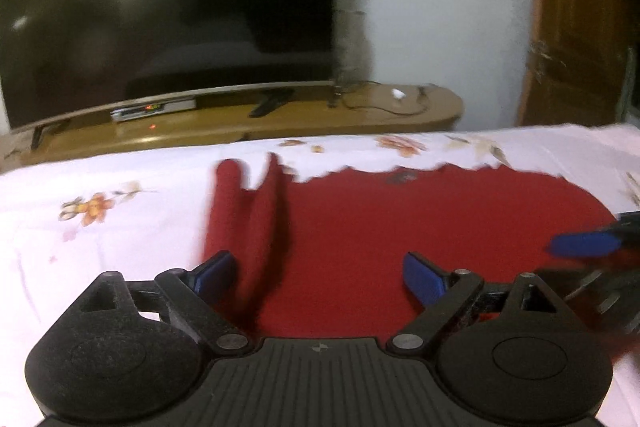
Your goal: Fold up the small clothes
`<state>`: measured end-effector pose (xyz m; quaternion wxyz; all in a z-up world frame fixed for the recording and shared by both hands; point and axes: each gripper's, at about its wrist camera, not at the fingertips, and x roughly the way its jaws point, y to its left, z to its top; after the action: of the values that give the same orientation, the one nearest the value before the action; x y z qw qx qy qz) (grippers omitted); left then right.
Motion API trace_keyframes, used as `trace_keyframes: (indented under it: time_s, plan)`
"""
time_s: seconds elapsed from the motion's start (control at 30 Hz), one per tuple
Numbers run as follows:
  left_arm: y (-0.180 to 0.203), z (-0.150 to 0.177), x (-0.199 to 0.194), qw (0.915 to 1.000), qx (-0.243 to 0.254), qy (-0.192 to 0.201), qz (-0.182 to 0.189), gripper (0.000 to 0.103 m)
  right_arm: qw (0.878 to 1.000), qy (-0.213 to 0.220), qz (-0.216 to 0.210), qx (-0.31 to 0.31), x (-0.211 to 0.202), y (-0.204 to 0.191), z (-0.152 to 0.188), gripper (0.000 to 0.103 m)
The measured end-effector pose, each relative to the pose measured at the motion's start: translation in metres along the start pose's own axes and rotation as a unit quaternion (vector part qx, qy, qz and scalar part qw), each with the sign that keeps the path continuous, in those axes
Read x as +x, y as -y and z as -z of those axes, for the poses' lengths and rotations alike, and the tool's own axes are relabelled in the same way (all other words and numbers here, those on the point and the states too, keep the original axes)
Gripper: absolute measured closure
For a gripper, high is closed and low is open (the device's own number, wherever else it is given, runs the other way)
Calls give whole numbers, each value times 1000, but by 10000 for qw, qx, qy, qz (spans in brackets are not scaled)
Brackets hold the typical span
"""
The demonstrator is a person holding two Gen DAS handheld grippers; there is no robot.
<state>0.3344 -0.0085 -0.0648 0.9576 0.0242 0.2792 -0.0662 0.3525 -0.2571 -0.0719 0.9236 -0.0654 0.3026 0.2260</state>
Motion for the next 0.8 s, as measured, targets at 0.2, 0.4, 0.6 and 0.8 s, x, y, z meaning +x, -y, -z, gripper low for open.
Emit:
trace_keyframes:
  time_s: [0.2, 0.4, 0.6, 0.8]
  plan:
    - [-10, 25, 5, 9977, 501, -42, -448, 12, 9989, -286, 190, -318, 17, -23, 8, 57]
    - [-62, 20, -2, 9960, 57, -279, -852, 8, 9970, -369, 673, 23, -17, 36, 21, 54]
    - [-45, 14, -46, 9967, -164, 224, -759, 8, 9959, -130, 805, 383, -45, 42, 22, 56]
    - [38, 13, -47, 9982, 507, 326, -57, 8, 9990, -82, 278, 352, -35, -7, 18, 57]
